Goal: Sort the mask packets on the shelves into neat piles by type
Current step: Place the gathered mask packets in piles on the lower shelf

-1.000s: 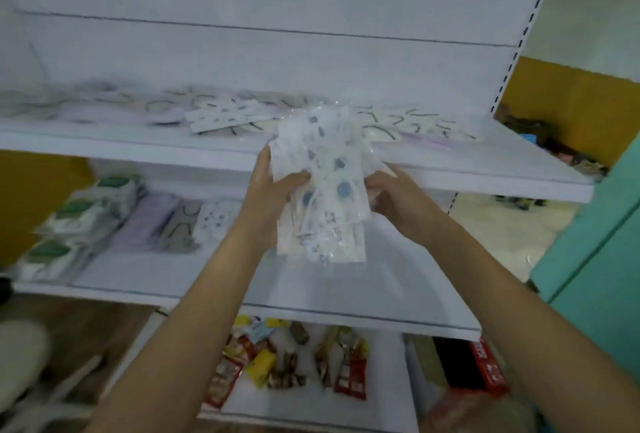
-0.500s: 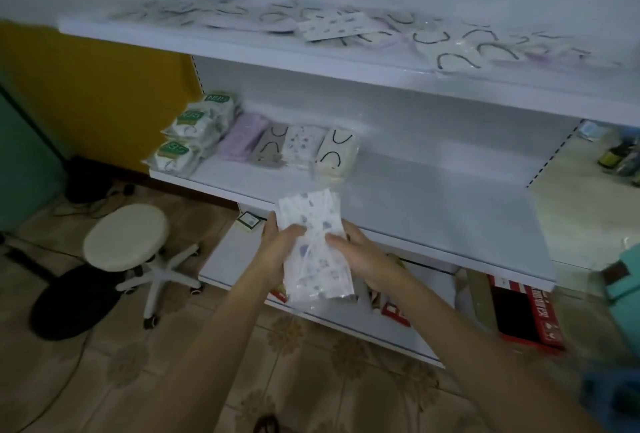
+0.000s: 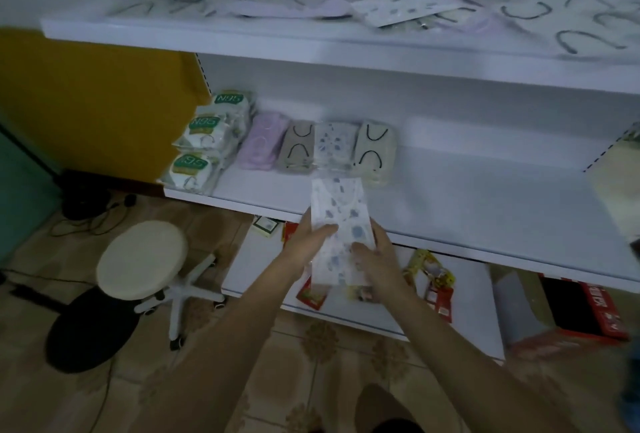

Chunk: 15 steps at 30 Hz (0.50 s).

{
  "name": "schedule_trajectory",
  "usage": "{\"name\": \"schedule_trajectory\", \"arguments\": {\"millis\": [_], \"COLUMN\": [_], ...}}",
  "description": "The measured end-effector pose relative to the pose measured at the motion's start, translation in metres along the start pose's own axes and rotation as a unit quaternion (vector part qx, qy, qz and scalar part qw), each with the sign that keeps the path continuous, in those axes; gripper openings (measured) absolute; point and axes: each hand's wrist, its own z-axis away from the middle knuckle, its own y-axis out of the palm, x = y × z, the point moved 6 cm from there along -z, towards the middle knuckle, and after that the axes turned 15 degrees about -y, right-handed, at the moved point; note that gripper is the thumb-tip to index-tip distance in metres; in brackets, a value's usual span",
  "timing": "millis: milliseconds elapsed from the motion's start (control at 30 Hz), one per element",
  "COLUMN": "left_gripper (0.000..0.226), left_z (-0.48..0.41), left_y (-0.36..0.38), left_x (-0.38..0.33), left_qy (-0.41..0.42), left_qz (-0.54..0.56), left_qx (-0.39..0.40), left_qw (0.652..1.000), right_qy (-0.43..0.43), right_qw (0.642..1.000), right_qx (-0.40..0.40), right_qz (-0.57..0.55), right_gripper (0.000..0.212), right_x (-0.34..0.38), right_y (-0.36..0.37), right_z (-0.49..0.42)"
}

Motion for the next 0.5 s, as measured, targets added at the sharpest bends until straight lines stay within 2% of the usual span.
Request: {"name": "schedule_trajectory", "arguments": {"millis": [67, 200, 300, 400, 500], "left_gripper": [0.047, 0.051, 0.051, 0.048, 0.043], "left_z": [-0.014, -0.064, -0.121, -0.187, -0.242], "left_y": [-0.003, -0.015, -0.022, -0.035, -0.041], "left_x": [-0.013, -0.054, -0.090, -0.116, -0.136], "left_qy": [0.017, 0.095, 0.118, 0.102, 0.101], "left_qz": [-0.035, -0.085, -0.107, -0.134, -0.139], "left_qx": [0.007, -0.055, -0.083, -0.119, -0.128], "left_qw": [0.999, 0.990, 0.984, 0.979, 0.977], "right_qy": [-0.009, -0.031, -0.041, -0.026, -0.068], "right_qw": [1.000, 0.999, 0.999, 0.998, 0.990], "right_qx": [-0.017, -0.007, -0.001, 0.022, 0.060], "right_qz": [0.010, 0.036, 0.034, 0.051, 0.106], "right_gripper": [0.056, 0.046, 0.048, 0.058, 0.076], "right_x": [-0.003, 0.007, 0.007, -0.001, -0.010], "right_y": [0.005, 0.018, 0.023, 0.031, 0.042], "right_z": [-0.023, -0.086, -0.147, -0.206, -0.258]}}
